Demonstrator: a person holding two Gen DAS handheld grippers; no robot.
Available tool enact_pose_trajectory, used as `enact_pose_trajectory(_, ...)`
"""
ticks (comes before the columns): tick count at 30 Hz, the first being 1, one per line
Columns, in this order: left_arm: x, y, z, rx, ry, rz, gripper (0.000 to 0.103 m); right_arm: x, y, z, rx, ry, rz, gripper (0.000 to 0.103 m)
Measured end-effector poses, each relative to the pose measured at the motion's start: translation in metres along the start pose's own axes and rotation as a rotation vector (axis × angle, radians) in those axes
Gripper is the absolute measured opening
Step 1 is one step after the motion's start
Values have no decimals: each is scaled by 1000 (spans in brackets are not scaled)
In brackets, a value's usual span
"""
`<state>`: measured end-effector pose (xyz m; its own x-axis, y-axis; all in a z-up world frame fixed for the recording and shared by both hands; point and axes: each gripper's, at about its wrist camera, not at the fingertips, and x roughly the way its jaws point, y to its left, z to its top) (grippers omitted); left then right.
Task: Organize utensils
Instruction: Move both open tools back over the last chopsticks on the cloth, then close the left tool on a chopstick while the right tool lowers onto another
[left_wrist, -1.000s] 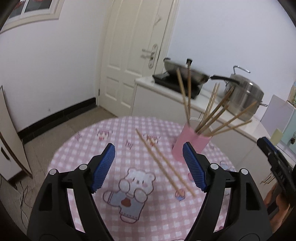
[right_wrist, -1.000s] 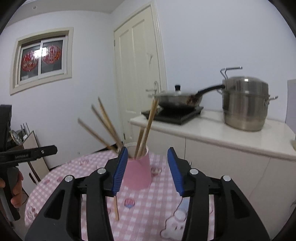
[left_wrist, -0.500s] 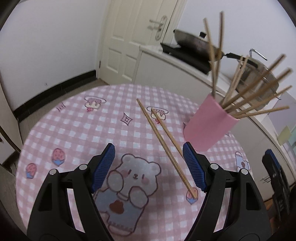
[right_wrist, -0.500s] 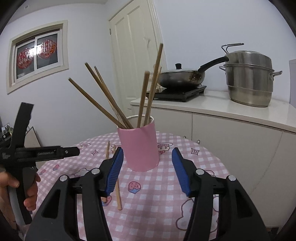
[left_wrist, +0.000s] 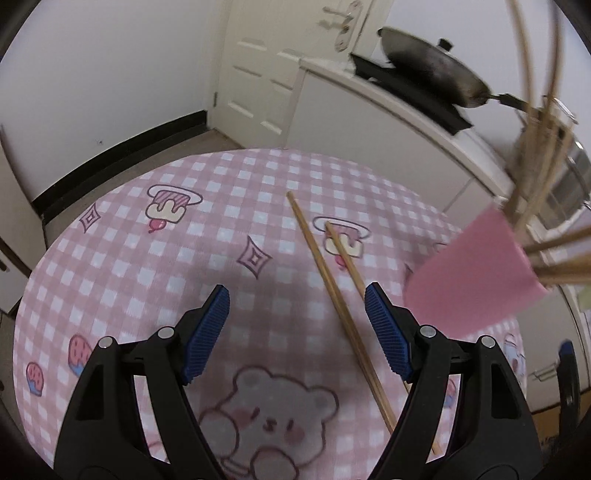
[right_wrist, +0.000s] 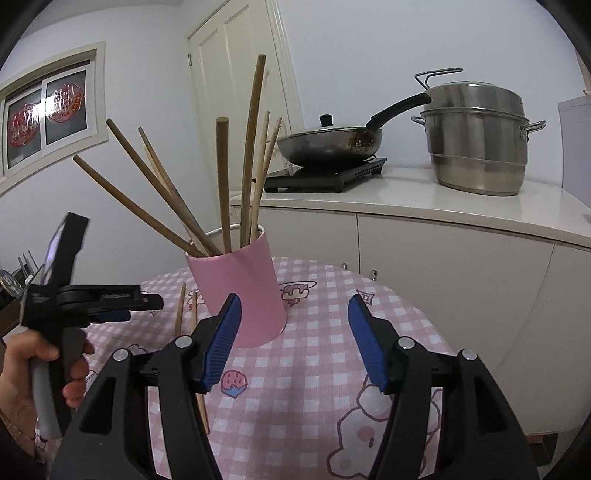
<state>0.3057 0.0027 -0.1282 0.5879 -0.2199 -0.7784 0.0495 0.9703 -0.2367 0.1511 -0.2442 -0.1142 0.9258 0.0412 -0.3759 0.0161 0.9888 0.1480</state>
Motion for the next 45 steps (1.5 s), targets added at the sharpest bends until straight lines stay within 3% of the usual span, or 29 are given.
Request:
enact_pose_trajectory(10,33,-11,18,34,52,79,75,16,9,0,-50,70,25,57)
enact_pose_trajectory(16,50,-15,32,29,71,123,68,19,10,0,-63,83,38,57)
enact_pose_trajectory(19,59,-17,39,56,69,169,56,19,10,1,-63,84,43,57)
enact_pose_trajectory(22,63,-18,43,73,51,206,31,19,12,1,-71,86,50,57)
enact_pose_trajectory(25,61,-12,43,74,45,178,13,20,14,0,-78,87,56,57)
enact_pose_trajectory(26,59,-9,41,72,45,165,12,20,14,0,-81,87,59,57)
enact_pose_trajectory(34,29,17,15,66,57,84,8,16,24,-1,-132,78,97,57)
enact_pose_trajectory(38,9,32,-6,80,44,71,8,10,40,-3,-218,66,144,57)
enact_pose_trajectory(42,-3,55,-14,28,27,49,8,13,67,-9,-316,114,196,50)
enact_pose_trajectory(45,-5,67,-18,-25,28,-16,9,23,88,-11,-369,173,252,50)
